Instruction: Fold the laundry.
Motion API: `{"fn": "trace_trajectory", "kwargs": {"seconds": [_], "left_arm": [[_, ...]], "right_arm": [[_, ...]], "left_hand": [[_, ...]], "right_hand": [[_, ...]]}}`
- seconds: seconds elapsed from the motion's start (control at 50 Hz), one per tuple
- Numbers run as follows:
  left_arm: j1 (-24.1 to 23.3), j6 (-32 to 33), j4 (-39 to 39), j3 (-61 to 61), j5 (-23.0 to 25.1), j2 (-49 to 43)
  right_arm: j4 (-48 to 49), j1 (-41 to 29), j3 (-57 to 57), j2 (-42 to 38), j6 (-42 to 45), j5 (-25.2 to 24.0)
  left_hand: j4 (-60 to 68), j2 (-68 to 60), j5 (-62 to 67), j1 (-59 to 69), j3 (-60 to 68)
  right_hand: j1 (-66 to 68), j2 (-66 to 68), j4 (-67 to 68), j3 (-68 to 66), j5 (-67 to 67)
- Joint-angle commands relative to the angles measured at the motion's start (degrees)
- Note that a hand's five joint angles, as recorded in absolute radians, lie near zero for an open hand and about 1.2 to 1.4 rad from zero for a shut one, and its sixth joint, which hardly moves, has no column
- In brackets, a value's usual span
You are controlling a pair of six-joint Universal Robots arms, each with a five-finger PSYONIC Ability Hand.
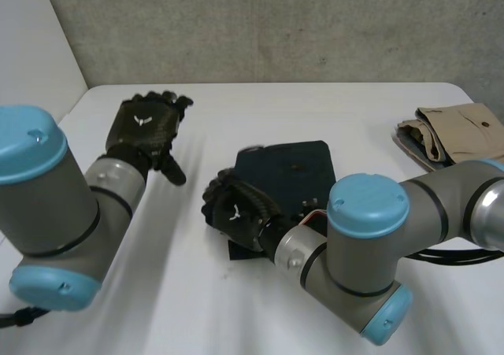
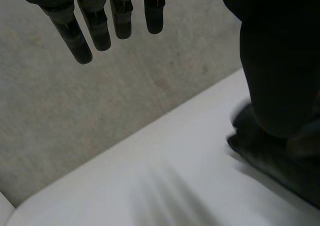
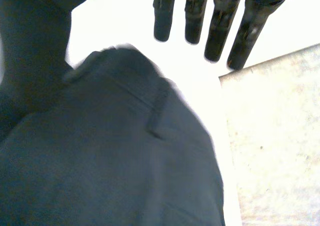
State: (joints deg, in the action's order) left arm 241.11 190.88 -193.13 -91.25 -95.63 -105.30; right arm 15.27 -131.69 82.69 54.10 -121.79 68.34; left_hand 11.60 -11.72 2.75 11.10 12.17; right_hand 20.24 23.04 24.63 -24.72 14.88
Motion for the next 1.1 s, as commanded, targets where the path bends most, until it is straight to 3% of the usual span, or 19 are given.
{"fn": "trace_trajectory", "kwargs": {"seconds": [0.02, 0.12, 0.2, 0.32, 0.48, 0.72, 0.94, 1.1], "left_arm": [[-0.3, -0.1, 0.0, 8.1, -4.0, -3.7], [-2.0, -0.2, 0.5, 15.5, -5.3, -7.8], [-5.3, -0.1, 0.6, 19.4, -4.8, -11.5], [-11.1, -0.2, 1.5, 24.1, -1.4, -17.6], [-14.2, -0.5, 8.6, 30.0, -0.6, -27.3], [-13.2, -1.0, 20.3, 36.1, -1.2, -35.8], [-12.2, 0.0, 22.1, 37.0, -6.5, -36.4], [-12.9, -0.1, 23.1, 37.4, -6.0, -35.6]], "right_arm": [[-1.0, 6.2, 1.8, 9.4, -27.1, 0.6], [-3.1, 12.0, 4.0, 16.3, -47.6, 0.7], [-10.1, 18.1, 3.5, 18.2, -51.9, 2.5], [-16.7, 20.9, 0.5, 16.7, -51.2, 6.3], [-17.8, 20.9, -5.8, 8.0, -50.0, 6.2], [-18.3, 20.6, -10.1, -1.8, -42.0, 6.9], [-18.4, 20.6, -12.4, -6.4, -39.1, 7.0], [-18.7, 20.7, -12.7, -5.4, -37.4, 7.1]], "left_hand": [[-1.0, 1.2, -2.2, -0.5, -1.6], [-0.9, 1.0, -2.0, -0.4, -1.4], [-0.5, 0.7, -1.7, 0.0, -1.1], [-0.4, 0.5, -1.5, 0.1, -0.9], [-0.2, 0.3, -1.4, 0.3, -0.8], [0.6, -0.5, -0.5, 1.1, 0.1], [0.6, -0.5, -0.5, 1.1, 0.1], [0.1, 0.0, -1.0, 0.6, -0.4]], "right_hand": [[-10.2, -13.0, -14.6, 14.7, -14.9], [-10.2, -13.0, -14.6, 14.7, -14.9], [-10.2, -13.0, -14.6, 14.7, -14.9], [-10.2, -13.0, -14.6, 14.7, -14.9], [-10.2, -13.0, -14.6, 14.7, -14.9], [-10.2, -13.0, -14.6, 14.7, -14.9], [-10.2, -13.0, -14.6, 14.7, -14.9], [-10.2, -13.0, -14.6, 14.7, -14.9]]}}
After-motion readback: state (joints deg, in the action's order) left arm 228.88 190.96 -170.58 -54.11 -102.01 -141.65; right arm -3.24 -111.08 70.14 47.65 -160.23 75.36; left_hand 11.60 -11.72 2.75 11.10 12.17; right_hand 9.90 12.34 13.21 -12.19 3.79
